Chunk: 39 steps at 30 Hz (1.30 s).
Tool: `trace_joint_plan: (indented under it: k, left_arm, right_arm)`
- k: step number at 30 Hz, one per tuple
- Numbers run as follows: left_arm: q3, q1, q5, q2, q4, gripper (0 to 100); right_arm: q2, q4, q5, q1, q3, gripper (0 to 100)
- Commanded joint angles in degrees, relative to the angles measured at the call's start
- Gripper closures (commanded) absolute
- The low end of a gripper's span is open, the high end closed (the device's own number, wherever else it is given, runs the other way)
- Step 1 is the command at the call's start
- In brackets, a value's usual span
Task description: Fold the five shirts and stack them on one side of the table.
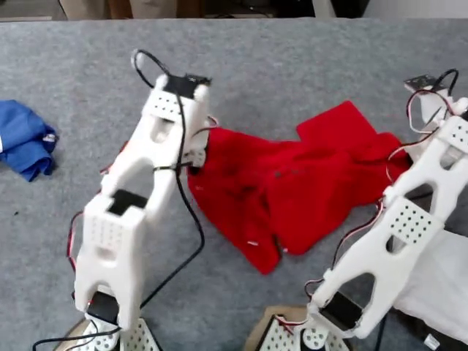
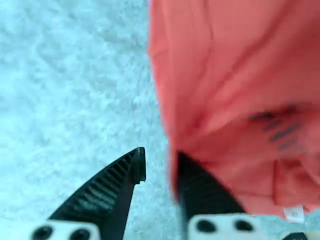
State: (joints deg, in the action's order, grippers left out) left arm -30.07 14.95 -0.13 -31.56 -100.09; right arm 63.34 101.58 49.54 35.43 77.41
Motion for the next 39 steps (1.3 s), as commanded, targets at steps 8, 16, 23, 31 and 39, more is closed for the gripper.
trace_joint_plan:
  k: [8, 16, 23, 31, 39]
  left_arm:
    - [-2.0, -9.1, 2.3, 10.3, 0.2, 71]
    - [-15.1, -7.2, 20.6, -4.6, 10.3, 72]
    - [-32.4, -3.0, 25.4, -21.0, 10.4, 72]
    - [-48.7, -1.4, 26.9, -36.5, 10.1, 72]
    - [-53.6, -1.8, 26.7, -41.6, 9.9, 87]
  right_arm:
    - [-21.7, 0.8, -0.4, 0.6, -9.1, 72.4]
    - [-32.7, 0.5, -4.5, -4.7, -21.2, 72.4]
    - [-30.2, -0.4, -14.2, -14.7, -21.5, 72.4]
    - [-25.0, -5.5, -21.2, -19.4, -21.6, 72.4]
    - [-18.9, -13.4, -23.6, -19.3, -21.6, 72.4]
